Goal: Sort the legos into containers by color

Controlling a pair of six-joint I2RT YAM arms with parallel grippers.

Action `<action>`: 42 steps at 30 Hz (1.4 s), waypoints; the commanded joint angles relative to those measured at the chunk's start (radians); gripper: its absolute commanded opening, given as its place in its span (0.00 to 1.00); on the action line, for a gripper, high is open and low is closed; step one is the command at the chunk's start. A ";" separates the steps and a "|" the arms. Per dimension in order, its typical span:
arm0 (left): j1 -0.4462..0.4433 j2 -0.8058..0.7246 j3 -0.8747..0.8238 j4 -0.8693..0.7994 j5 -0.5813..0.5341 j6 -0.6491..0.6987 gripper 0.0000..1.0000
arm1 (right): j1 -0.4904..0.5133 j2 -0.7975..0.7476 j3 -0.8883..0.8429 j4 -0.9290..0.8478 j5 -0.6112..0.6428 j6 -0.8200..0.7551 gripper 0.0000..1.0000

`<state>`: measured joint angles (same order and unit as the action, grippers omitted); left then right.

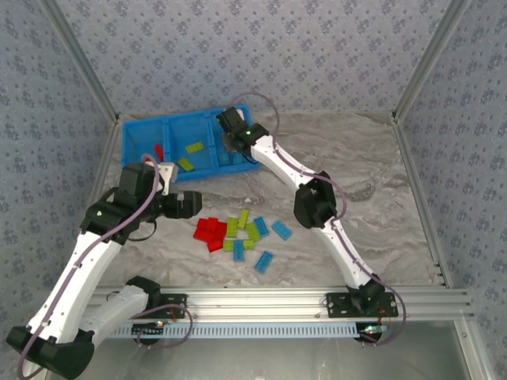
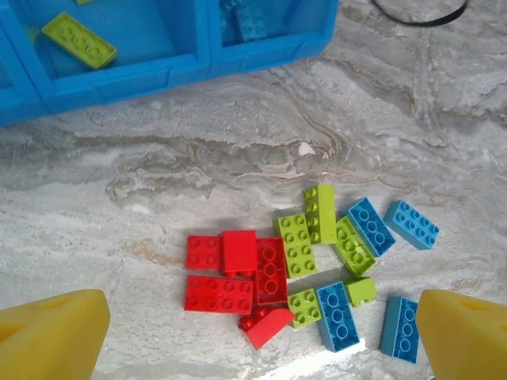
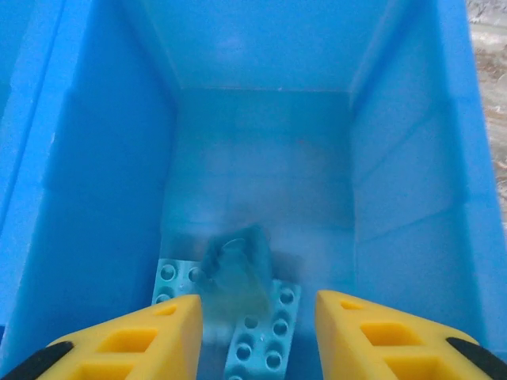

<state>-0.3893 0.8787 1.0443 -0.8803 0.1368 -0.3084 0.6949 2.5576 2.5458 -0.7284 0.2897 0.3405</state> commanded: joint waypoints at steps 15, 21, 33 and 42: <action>-0.114 0.350 -0.080 0.122 -0.026 -0.105 0.87 | 0.025 -0.665 -0.466 -0.277 -0.123 0.155 0.57; -0.233 0.570 0.049 0.196 0.031 -0.035 0.80 | 0.021 -1.011 -0.976 -0.200 -0.026 0.372 0.61; -0.320 0.983 0.255 0.215 0.052 0.046 0.57 | -0.005 -1.228 -1.219 -0.231 0.025 0.518 0.66; -0.318 1.028 0.281 0.216 0.042 0.049 0.33 | 0.001 -1.176 -1.249 -0.181 -0.181 0.395 0.71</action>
<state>-0.7116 1.9026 1.2869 -0.6563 0.1680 -0.2699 0.6884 1.3495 1.3113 -0.9188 0.2089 0.7940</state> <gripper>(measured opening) 0.339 0.702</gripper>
